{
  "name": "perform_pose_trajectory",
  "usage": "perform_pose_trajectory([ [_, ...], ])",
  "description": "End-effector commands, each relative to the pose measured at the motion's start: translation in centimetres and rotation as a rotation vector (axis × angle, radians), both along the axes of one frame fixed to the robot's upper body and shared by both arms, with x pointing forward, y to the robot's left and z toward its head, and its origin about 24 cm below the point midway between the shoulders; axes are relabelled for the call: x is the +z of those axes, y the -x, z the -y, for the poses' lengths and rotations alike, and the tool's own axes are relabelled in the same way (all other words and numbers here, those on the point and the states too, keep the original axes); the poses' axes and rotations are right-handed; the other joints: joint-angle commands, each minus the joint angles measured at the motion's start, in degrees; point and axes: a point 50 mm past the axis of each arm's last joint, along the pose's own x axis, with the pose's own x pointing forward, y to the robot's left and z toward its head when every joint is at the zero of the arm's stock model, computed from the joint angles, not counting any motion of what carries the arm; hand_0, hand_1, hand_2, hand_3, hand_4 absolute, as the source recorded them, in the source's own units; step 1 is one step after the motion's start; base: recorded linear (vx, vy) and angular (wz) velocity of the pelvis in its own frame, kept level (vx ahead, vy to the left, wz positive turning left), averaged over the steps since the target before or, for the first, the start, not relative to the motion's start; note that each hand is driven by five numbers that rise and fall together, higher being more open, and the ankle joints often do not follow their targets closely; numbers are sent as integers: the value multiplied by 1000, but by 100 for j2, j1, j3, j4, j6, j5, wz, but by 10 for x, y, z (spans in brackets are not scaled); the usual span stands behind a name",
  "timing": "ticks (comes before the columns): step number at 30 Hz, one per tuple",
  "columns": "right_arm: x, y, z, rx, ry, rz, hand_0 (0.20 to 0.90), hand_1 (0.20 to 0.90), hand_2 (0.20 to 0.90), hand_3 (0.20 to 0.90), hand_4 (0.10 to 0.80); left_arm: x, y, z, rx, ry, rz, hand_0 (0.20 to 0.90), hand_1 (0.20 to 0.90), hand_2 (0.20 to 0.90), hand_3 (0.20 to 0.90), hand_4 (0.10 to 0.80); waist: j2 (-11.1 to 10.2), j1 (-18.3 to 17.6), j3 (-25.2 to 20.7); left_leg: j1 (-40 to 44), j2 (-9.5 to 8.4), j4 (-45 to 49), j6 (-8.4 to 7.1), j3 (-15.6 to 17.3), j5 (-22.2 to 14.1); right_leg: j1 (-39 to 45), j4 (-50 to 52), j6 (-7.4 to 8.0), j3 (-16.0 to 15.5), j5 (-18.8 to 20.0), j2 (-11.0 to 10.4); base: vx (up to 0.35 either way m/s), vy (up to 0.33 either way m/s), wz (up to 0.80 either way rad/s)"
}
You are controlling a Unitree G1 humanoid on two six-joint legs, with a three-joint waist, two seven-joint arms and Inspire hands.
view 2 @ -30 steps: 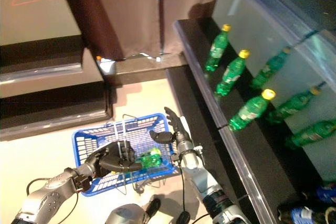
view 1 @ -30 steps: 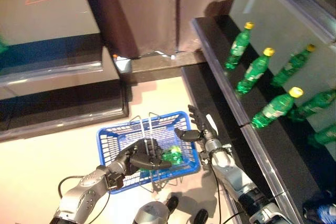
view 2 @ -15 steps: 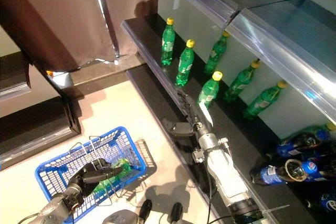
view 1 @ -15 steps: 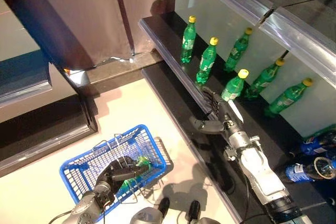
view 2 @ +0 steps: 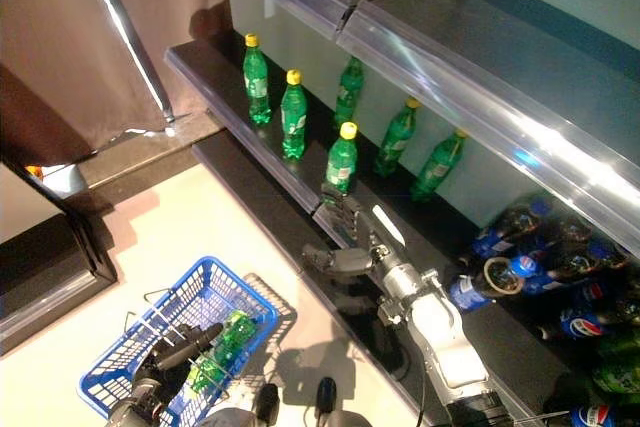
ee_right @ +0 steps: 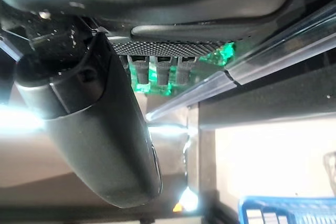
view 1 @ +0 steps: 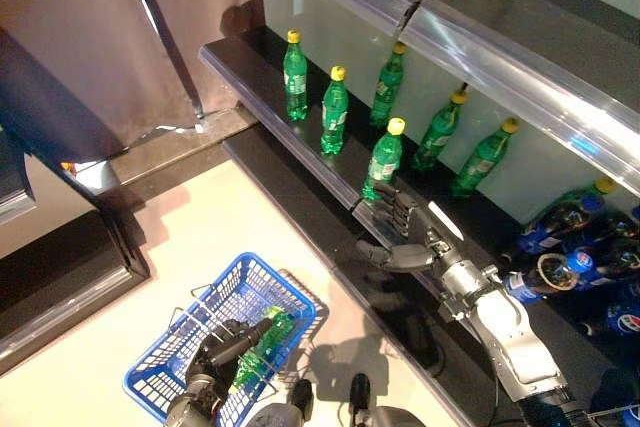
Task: Pick up the drink and place into the basket.
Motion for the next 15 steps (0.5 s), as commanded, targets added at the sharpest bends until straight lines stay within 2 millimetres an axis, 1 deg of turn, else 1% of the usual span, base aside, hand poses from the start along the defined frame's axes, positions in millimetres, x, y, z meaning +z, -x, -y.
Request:
perform_pose_trajectory([
  [1, 24, 14, -3, 120, -102, 109, 900, 900, 900, 900, 800, 62, -52, -43, 202, -135, 440, 300, 300, 300, 200, 100, 176, -60, -1141, -61, -157, 393, -85, 353, -466, 205, 155, 175, -164, -355, 147, 26, -18, -12],
  [3, 18, 16, -1, 129, -110, 67, 900, 900, 900, 900, 800, 55, -48, -46, 234, -135, 405, 300, 300, 300, 200, 100, 163, -112, -1157, -55, -155, 437, -87, 381, -502, 207, 150, 175, -125, -354, 148, 11, -5, -9],
  [4, 10, 20, 1, 140, -143, 7, 900, 900, 900, 900, 800, 50, -43, -49, 268, -146, 368, 300, 300, 300, 200, 100, 144, -187, -1173, -58, -153, 510, -90, 423, -543, 200, 147, 181, -77, -344, 143, 2, 6, -22],
  [6, 4, 25, 4, 130, -141, -12, 900, 900, 900, 900, 800, 45, -37, -53, 298, -152, 340, 300, 300, 300, 200, 100, 132, -250, -1178, -61, -159, 580, -81, 459, -580, 197, 144, 182, -15, -332, 143, -7, 14, -24],
  [8, -5, 32, 7, 91, -193, -45, 900, 900, 900, 900, 800, 39, -30, -55, 335, -149, 305, 300, 300, 300, 200, 100, 127, -347, -1186, -52, -163, 627, -67, 514, -621, 189, 138, 190, 84, -318, 149, -14, 22, -14],
  [11, -12, 37, 13, 20, -228, -49, 900, 900, 900, 900, 800, 34, -25, -57, 349, -146, 273, 300, 300, 300, 200, 100, 144, -512, -1188, -20, -175, 608, -40, 583, -651, 158, 114, 215, 276, -280, 171, -12, 36, -33],
  [15, -18, 41, 21, -1, -228, -63, 900, 900, 900, 900, 800, 30, -23, -55, 352, -136, 259, 300, 300, 300, 200, 100, 168, -657, -1183, -13, -191, 617, -17, 669, -692, 92, 123, 257, 468, -250, 182, -23, 51, -25],
])
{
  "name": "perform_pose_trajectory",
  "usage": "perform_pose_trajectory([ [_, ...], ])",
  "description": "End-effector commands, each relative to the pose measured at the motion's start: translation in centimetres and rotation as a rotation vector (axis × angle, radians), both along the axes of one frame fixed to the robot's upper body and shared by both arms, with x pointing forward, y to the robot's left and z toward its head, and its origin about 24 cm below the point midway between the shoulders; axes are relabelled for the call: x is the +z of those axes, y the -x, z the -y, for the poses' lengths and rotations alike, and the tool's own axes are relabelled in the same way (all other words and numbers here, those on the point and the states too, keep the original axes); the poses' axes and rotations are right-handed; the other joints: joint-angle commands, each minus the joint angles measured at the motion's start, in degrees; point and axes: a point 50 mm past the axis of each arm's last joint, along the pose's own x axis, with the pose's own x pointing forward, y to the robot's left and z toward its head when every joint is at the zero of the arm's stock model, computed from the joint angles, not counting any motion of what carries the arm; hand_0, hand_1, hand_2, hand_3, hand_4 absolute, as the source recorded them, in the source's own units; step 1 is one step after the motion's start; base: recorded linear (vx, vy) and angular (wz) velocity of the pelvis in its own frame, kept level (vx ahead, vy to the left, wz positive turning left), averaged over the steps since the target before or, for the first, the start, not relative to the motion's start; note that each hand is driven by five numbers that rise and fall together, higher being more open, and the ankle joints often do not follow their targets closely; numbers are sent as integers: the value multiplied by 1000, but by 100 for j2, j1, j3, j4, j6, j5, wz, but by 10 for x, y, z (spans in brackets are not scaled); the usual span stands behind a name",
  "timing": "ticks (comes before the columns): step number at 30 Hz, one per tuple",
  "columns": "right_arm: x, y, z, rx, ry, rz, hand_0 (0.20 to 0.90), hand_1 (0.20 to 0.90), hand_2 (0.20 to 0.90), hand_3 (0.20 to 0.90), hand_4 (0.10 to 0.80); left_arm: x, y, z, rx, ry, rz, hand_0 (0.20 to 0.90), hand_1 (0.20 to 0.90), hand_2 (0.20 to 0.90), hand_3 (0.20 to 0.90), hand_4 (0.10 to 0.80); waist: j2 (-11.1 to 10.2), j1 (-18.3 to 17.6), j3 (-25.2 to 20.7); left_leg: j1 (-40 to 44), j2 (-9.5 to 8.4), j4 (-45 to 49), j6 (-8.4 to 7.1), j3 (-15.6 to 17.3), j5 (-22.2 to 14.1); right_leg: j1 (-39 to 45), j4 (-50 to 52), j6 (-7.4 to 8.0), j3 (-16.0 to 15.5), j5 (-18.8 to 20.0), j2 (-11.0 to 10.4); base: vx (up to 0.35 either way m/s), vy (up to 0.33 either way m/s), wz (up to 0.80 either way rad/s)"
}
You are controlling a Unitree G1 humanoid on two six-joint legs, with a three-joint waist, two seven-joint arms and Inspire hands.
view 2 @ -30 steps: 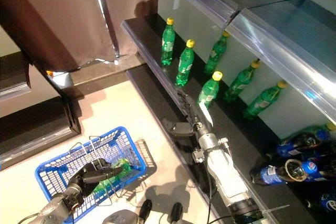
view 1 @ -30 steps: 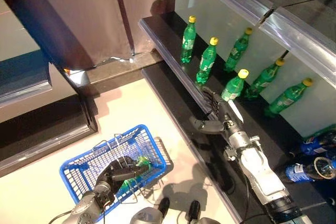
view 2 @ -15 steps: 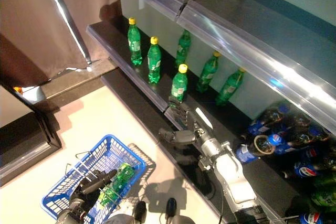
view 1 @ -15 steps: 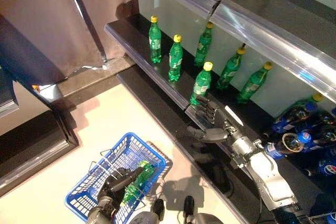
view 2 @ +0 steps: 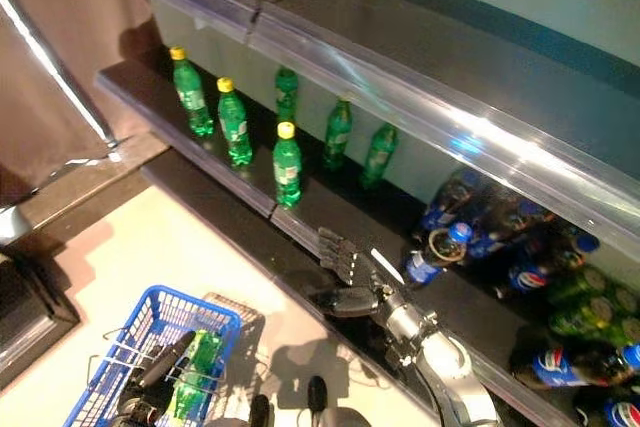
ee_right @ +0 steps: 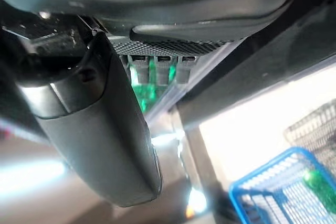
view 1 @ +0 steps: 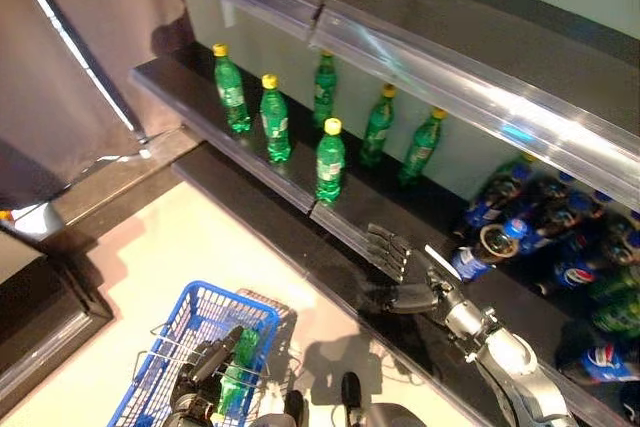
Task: Pick up the drink and place into the basket.
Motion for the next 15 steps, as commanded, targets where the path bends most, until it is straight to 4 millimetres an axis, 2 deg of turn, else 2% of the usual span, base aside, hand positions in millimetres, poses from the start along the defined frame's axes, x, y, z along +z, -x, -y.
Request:
perform_pose_trajectory([
  [1, 27, -1, 7, -22, -81, 177, 900, 900, 900, 900, 800, 49, -44, -38, 61, -233, 330, 300, 300, 300, 200, 100, 197, -37, -1100, -176, -363, 616, 49, 81, -598, 193, 59, 415, -119, -292, -42, -18, 35, -28],
  [7, 24, -1, 3, 150, -23, 127, 900, 900, 900, 900, 800, 51, -55, -34, 33, -228, 343, 300, 300, 300, 200, 100, 139, -128, -1071, -243, -382, 759, 78, 212, -662, 81, 169, 432, -9, -287, -73, -23, 21, -25],
  [10, 22, -2, 1, 172, -20, 104, 900, 900, 900, 900, 800, 52, -60, -33, 24, -231, 346, 300, 300, 300, 200, 100, 111, -148, -1071, -313, -391, 941, 104, 211, -730, 29, 311, 412, 87, -343, -93, -4, -11, -4],
  [12, 20, -4, 0, 179, -19, 84, 900, 900, 900, 900, 800, 54, -65, -31, 24, -232, 355, 300, 300, 300, 200, 100, 67, -188, -1032, -474, -393, 1425, 91, 291, -901, -39, 514, 350, 138, -446, -137, -18, -12, -1],
  [13, 19, -4, 0, 185, -12, 80, 900, 900, 900, 900, 800, 55, -69, -29, 28, -225, 370, 300, 300, 300, 200, 100, 0, -195, -960, -718, -414, 2008, 59, 274, -957, -101, 674, 289, 109, -501, -210, -58, -6, 1],
  [14, 18, -3, -1, 186, -3, 76, 900, 900, 900, 900, 800, 55, -72, -27, 32, -214, 383, 300, 300, 300, 200, 100, -40, -192, -890, -962, -431, 2491, 1, 184, -868, -160, 793, 239, 74, -525, -245, -105, 43, 6],
  [15, 18, -3, -1, 188, 11, 79, 900, 900, 900, 900, 800, 57, -76, -24, 33, -205, 399, 300, 300, 300, 200, 100, -65, -164, -756, -1295, -470, 3103, -128, -40, -538, -226, 942, 167, 47, -521, -241, -101, 127, 15],
])
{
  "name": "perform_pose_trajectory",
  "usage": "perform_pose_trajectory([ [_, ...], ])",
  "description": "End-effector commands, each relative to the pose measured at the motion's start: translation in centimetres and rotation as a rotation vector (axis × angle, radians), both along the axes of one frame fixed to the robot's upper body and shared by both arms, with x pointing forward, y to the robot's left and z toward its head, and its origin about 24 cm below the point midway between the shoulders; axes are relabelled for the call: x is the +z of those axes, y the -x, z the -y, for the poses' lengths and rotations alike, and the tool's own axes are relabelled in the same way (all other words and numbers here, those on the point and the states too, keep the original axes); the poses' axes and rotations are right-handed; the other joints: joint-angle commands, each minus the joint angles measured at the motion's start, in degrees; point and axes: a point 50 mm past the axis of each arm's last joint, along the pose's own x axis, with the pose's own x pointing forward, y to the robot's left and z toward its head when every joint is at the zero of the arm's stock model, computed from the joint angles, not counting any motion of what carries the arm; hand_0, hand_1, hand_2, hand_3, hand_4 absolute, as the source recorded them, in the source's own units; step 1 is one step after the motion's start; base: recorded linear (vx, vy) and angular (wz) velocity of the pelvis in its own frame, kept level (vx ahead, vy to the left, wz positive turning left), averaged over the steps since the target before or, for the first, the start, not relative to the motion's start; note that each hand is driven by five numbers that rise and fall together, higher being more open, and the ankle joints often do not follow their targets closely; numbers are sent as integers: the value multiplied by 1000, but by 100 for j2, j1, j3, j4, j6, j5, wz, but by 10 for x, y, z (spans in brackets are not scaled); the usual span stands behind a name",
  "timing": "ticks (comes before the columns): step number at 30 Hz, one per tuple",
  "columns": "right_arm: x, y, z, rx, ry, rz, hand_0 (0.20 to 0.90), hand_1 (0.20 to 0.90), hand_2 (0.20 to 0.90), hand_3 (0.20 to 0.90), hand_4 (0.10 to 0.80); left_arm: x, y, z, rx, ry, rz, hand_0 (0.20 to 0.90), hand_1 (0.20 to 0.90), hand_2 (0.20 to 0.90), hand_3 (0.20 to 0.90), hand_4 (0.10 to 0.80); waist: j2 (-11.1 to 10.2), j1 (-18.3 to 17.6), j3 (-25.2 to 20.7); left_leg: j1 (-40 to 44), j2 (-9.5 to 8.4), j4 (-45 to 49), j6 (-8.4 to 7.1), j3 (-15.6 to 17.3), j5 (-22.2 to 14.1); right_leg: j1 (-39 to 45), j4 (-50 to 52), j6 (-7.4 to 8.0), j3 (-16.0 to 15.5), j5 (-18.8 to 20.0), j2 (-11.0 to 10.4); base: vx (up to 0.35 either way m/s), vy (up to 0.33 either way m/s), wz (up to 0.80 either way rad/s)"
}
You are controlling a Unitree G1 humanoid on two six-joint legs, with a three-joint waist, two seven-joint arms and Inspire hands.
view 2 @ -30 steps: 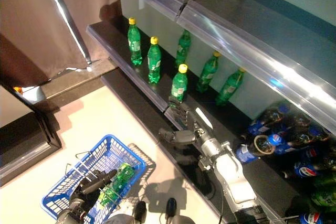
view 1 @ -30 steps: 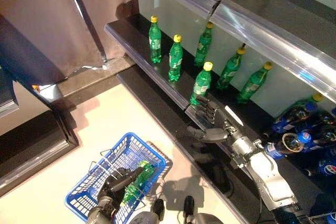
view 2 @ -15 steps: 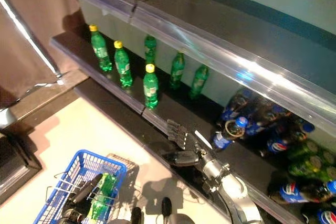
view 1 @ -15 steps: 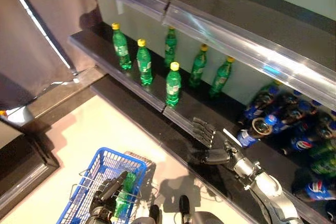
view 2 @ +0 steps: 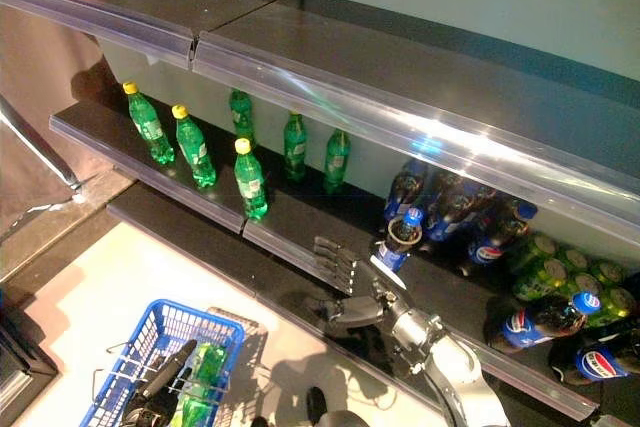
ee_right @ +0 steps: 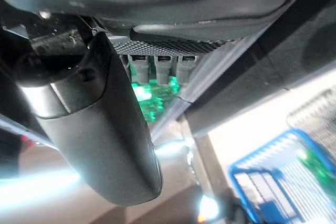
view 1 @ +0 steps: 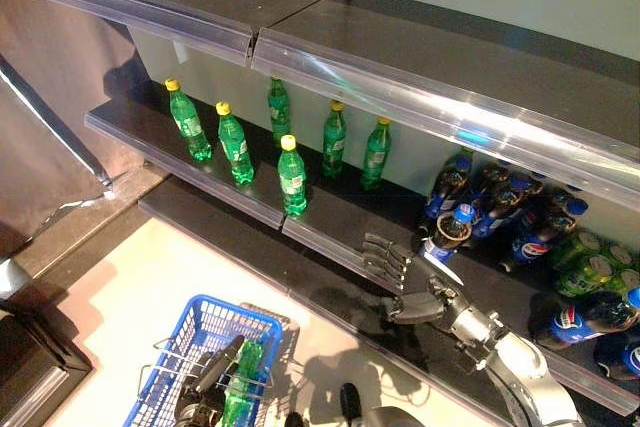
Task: Pick up the drink and place into the basket.
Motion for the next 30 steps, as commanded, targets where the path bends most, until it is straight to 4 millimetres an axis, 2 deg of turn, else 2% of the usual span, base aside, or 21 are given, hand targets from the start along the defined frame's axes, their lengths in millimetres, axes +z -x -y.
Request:
perform_pose_trajectory([
  [1, 24, -9, -3, 72, -7, 130, 900, 900, 900, 900, 800, 68, -76, -38, 44, -239, 449, 300, 300, 300, 200, 100, -84, 75, -293, -1121, -501, 2638, -113, -473, -119, 182, 353, 211, -102, -262, -238, -73, 220, 15],
  [2, 24, -10, -2, 76, 1, 129, 900, 900, 900, 900, 800, 68, -76, -38, 47, -234, 454, 300, 300, 300, 200, 100, -87, 105, -227, -1125, -491, 2546, -102, -621, -51, 177, 389, 207, -29, -250, -216, -12, 314, 3],
  [3, 26, -12, -1, 78, 16, 136, 900, 900, 900, 900, 800, 66, -73, -39, 53, -230, 453, 300, 300, 300, 200, 100, -82, 131, -188, -1046, -393, 2192, -64, -799, -6, 178, 399, 226, 89, -247, -195, 23, 480, -30],
  [4, 30, -16, 1, 74, 21, 150, 900, 900, 900, 900, 800, 66, -70, -42, 74, -225, 451, 300, 300, 300, 200, 100, -84, 181, -183, -886, -308, 1689, -13, -1122, -51, 160, 378, 301, 304, -226, -211, 36, 511, -49],
  [5, 33, -18, 2, 71, 14, 156, 900, 900, 900, 900, 800, 65, -68, -45, 90, -222, 448, 300, 300, 300, 200, 100, -83, 209, -191, -776, -296, 1405, 12, -1307, -159, 129, 373, 355, 450, -218, -229, 29, 529, -65],
  [7, 39, -23, 3, 46, 12, 183, 900, 900, 900, 900, 800, 63, -62, -51, 108, -225, 435, 300, 300, 300, 200, 100, -67, 202, -200, -644, -349, 1219, 9, -1389, -464, 40, 388, 514, 823, -186, -309, -7, 477, -84],
  [8, 39, -23, 4, 29, 11, 191, 900, 900, 900, 900, 800, 61, -59, -51, 110, -227, 425, 300, 300, 300, 200, 100, -46, 180, -226, -585, -329, 1084, 15, -1307, -534, -42, 385, 604, 872, -149, -393, -31, 523, -87],
  [9, 38, -21, 5, 7, 21, 206, 900, 900, 900, 900, 800, 58, -55, -50, 118, -233, 416, 300, 300, 300, 200, 100, -45, 156, -257, -537, -401, 1027, 32, -1257, -636, -172, 350, 739, 905, -15, -532, -25, 411, -56],
  [11, 38, -16, 7, 4, 15, 212, 900, 900, 900, 900, 800, 56, -49, -51, 138, -234, 413, 300, 300, 300, 200, 100, -29, 116, -282, -518, -472, 1011, 45, -1194, -695, -273, 293, 811, 915, 120, -616, -24, 377, -50],
  [12, 35, -11, 8, 4, 11, 209, 900, 900, 900, 900, 800, 56, -44, -55, 161, -243, 406, 300, 300, 300, 200, 100, -31, 104, -287, -476, -541, 974, 55, -1076, -727, -389, 230, 916, 739, 279, -743, -36, 478, -74],
  [13, 33, -9, 8, 11, 13, 210, 900, 900, 900, 900, 800, 56, -37, -61, 201, -246, 407, 300, 300, 300, 200, 100, -33, 150, -267, -420, -568, 940, 54, -958, -731, -514, 251, 998, 431, 396, -867, -61, 457, -76],
  [14, 32, -8, 8, 27, 7, 206, 900, 900, 900, 900, 800, 56, -31, -66, 238, -249, 408, 300, 300, 300, 200, 100, -2, 213, -244, -366, -530, 862, 59, -816, -689, -595, 383, 1012, 143, 445, -955, -69, 331, -63],
  [16, 30, -9, 7, 24, 8, 207, 900, 900, 900, 900, 800, 56, -25, -72, 264, -258, 404, 300, 300, 300, 200, 100, 58, 292, -249, -305, -468, 674, 83, -595, -593, -657, 647, 998, -172, 391, -968, -99, 254, -104],
  [19, 30, -16, 5, -11, -1, 202, 900, 900, 900, 900, 800, 57, -29, -73, 266, -266, 402, 300, 300, 300, 200, 100, 107, 387, -326, -318, -444, 451, 141, -387, -435, -623, 947, 903, -536, 176, -809, -93, 162, -70],
  [21, 30, -19, 3, -43, -3, 205, 900, 900, 900, 900, 800, 58, -33, -73, 272, -263, 404, 300, 300, 300, 200, 100, 119, 440, -380, -324, -456, 336, 174, -387, -361, -574, 1026, 829, -665, 77, -708, -63, 65, -12],
  [24, 27, -22, 2, -122, -17, 198, 900, 900, 900, 900, 800, 59, -40, -69, 274, -259, 404, 300, 300, 300, 200, 100, 83, 511, -484, -291, -516, 144, 161, -446, -272, -288, 587, 663, -865, -72, -523, -35, -24, -10],
  [26, 25, -22, 4, -201, -31, 197, 900, 900, 900, 900, 800, 59, -43, -66, 278, -247, 399, 300, 300, 300, 200, 100, 68, 508, -543, -224, -525, -7, 152, -436, -230, -105, 231, 598, -875, -81, -407, -30, -56, -4],
  [30, 22, -16, 12, -310, -55, 215, 900, 900, 900, 900, 800, 56, -41, -59, 265, -238, 392, 300, 300, 300, 200, 100, 77, 464, -634, -139, -520, -273, 161, -397, -126, 91, -104, 569, -804, -48, -293, -31, -52, -2],
])
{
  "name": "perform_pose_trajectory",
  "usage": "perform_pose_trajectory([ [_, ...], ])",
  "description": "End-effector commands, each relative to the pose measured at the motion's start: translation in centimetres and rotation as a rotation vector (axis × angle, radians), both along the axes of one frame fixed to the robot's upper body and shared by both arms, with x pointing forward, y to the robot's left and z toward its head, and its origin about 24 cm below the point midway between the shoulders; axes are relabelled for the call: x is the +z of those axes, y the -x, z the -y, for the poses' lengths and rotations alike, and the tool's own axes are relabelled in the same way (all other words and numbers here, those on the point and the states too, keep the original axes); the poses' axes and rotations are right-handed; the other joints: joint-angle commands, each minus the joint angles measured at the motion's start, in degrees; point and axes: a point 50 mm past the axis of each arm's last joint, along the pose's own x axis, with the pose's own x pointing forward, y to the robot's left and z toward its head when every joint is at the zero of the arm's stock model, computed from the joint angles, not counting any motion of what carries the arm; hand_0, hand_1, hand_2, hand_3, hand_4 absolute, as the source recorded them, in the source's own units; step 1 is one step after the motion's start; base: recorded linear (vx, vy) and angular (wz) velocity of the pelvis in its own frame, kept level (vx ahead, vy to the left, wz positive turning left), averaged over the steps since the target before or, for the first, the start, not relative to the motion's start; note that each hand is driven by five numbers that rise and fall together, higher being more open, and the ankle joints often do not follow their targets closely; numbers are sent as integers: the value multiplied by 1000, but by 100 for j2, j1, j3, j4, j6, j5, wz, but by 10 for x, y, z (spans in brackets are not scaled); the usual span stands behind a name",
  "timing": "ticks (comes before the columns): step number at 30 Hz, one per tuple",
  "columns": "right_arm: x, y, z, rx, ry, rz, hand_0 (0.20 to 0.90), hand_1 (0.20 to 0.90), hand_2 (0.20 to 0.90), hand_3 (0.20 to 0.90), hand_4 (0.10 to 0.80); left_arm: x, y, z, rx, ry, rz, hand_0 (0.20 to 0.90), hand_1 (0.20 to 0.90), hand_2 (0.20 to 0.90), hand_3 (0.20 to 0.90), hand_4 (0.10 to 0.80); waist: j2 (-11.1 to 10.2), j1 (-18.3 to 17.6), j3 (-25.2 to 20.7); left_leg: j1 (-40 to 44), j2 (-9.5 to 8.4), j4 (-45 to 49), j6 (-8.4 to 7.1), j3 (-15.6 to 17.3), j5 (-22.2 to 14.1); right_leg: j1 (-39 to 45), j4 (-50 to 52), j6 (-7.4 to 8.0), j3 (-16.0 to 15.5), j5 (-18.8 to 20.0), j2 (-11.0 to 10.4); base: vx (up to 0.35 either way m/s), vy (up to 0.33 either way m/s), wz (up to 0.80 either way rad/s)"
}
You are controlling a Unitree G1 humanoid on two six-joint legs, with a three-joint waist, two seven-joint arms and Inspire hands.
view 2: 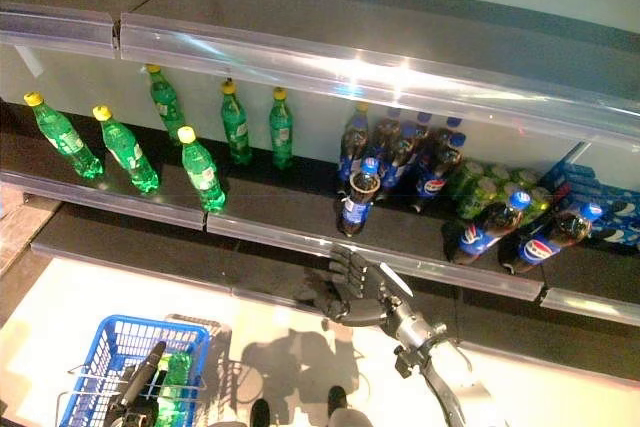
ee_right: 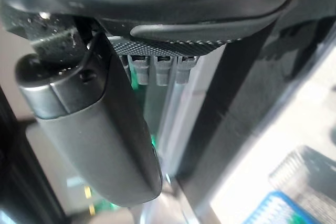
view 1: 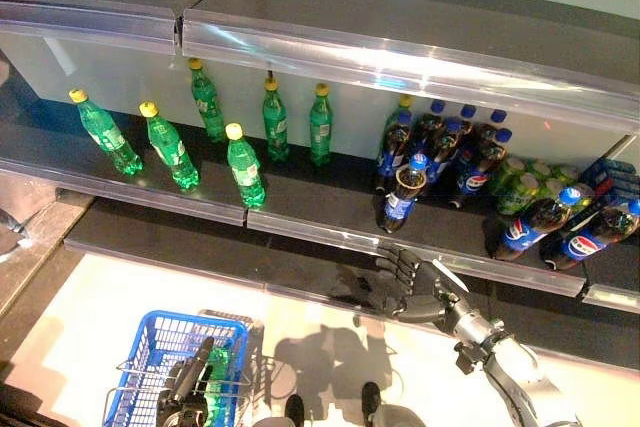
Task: Pick up the drink and place into the basket.
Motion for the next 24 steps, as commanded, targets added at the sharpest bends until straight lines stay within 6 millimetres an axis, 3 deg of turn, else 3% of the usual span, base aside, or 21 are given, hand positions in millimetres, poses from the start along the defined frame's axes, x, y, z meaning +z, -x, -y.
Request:
perform_pose_trajectory([
  [1, 36, -13, 7, -118, -53, 266, 900, 900, 900, 900, 800, 57, -57, -36, -26, -265, 332, 300, 300, 300, 200, 100, 168, -13, -725, -131, -538, 206, 120, -404, -395, 94, -41, -4, -153, 8, 369, -24, -55, -4],
  [15, 45, -25, 18, -340, -12, 348, 900, 900, 900, 900, 800, 48, -53, -28, -61, -247, 278, 300, 300, 300, 200, 100, 250, 47, -809, 18, -467, 107, 75, -321, -378, 414, -299, -60, -253, -36, 457, 22, -66, 0],
  [24, 55, -39, 42, -602, -36, 368, 900, 900, 900, 900, 800, 44, -51, -19, -136, -261, 256, 300, 300, 300, 200, 100, 281, 190, -705, 65, -429, 186, 67, -318, -439, 555, -363, -82, -368, -58, 462, 52, -11, 2],
])
